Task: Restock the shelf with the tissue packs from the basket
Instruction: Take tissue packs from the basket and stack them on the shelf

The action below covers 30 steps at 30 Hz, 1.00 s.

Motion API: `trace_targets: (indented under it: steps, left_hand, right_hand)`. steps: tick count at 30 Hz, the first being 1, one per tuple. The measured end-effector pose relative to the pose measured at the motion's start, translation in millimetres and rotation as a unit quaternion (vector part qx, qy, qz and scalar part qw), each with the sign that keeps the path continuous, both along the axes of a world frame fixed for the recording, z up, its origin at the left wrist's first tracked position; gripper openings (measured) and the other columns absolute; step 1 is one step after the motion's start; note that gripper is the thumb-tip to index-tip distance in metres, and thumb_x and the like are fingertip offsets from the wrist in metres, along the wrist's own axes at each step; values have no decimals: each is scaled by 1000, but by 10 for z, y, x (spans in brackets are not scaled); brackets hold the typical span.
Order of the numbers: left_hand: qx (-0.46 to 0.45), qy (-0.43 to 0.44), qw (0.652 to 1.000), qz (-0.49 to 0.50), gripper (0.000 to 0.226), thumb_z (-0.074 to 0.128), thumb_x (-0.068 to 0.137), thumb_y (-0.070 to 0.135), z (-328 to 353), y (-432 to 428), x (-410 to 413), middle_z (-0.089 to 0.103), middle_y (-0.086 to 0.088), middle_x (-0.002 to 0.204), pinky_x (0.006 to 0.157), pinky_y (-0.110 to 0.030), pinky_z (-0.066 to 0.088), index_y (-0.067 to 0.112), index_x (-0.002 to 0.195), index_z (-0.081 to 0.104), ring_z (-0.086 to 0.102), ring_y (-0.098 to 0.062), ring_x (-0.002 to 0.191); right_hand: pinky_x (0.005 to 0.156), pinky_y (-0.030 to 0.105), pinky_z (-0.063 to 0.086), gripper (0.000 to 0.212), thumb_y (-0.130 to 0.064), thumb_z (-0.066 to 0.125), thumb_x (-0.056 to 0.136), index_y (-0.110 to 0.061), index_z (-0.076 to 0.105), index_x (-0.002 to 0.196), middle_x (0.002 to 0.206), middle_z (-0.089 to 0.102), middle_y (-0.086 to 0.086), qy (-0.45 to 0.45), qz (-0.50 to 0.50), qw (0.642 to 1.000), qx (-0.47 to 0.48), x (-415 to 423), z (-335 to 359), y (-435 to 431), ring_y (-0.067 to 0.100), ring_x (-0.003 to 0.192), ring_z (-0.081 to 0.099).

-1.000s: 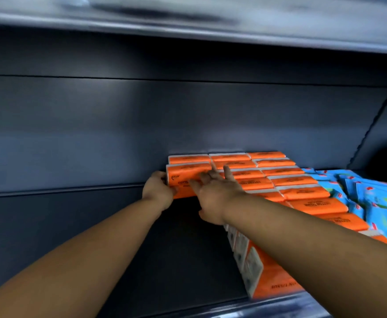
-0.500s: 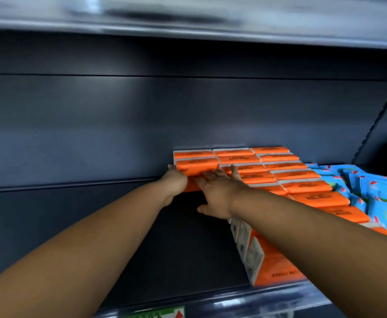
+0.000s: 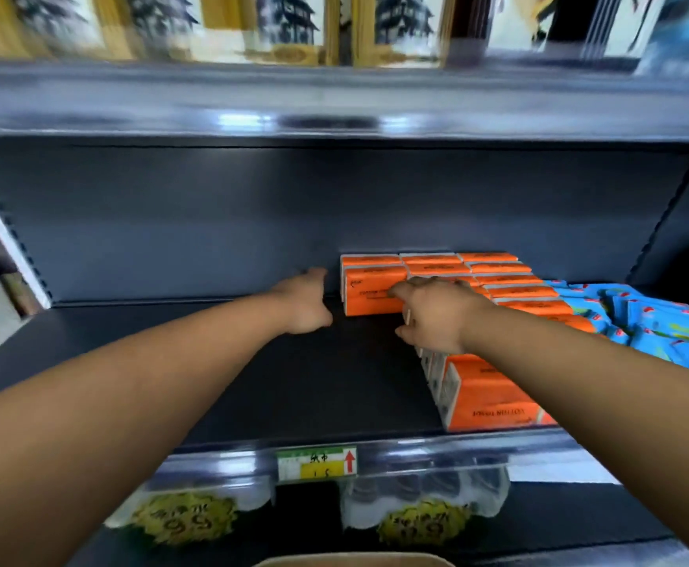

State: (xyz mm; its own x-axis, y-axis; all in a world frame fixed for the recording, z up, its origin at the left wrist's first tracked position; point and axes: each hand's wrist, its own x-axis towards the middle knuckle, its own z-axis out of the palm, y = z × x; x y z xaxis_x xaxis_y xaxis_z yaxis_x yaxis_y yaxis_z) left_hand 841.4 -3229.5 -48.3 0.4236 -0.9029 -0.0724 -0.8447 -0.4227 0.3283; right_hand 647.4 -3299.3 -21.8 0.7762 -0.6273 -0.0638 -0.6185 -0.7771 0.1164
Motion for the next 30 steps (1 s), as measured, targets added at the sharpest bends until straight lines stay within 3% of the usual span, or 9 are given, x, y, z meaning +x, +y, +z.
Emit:
trace_targets:
  steps: [5, 10, 23, 30]
  left_hand:
    - [8, -109, 993, -44, 79, 68, 83, 33, 243, 465, -210, 36, -9, 145, 97, -41, 47, 20, 148, 25, 47, -30, 125]
    - [14, -165, 983, -76, 80, 68, 84, 38, 278, 948, -493, 34, -10, 144, 96, -45, 47, 20, 147, 23, 45, -31, 125]
    - [-31, -50, 997, -43, 71, 63, 87, 35, -627, 1855, -807, 39, -4, 140, 91, -40, 48, 22, 147, 26, 49, -26, 120]
    - [26, -3, 999, -38, 70, 64, 85, 34, -1215, 2035, -1019, 41, -5, 139, 95, -41, 49, 20, 145, 30, 50, -26, 122]
  right_hand:
    - [104, 47, 37, 62, -47, 57, 87, -22, 37, 141, 143, 43, 6, -7, -6, 1000, -18, -228, 170, 384, 30, 132, 41]
    - [102, 48, 37, 63, -49, 58, 86, -22, 38, 140, 141, 44, 6, -11, -9, 999, -33, -453, 256, 722, 30, 130, 42]
    - [96, 43, 40, 59, -49, 54, 91, -20, 36, 140, 139, 45, 5, -16, -39, 998, -40, -925, -78, 1256, 31, 126, 45]
    - [94, 41, 43, 52, -46, 53, 91, -20, 41, 134, 134, 48, 5, -28, -40, 999, -6, -1017, -707, 1502, 29, 122, 47]
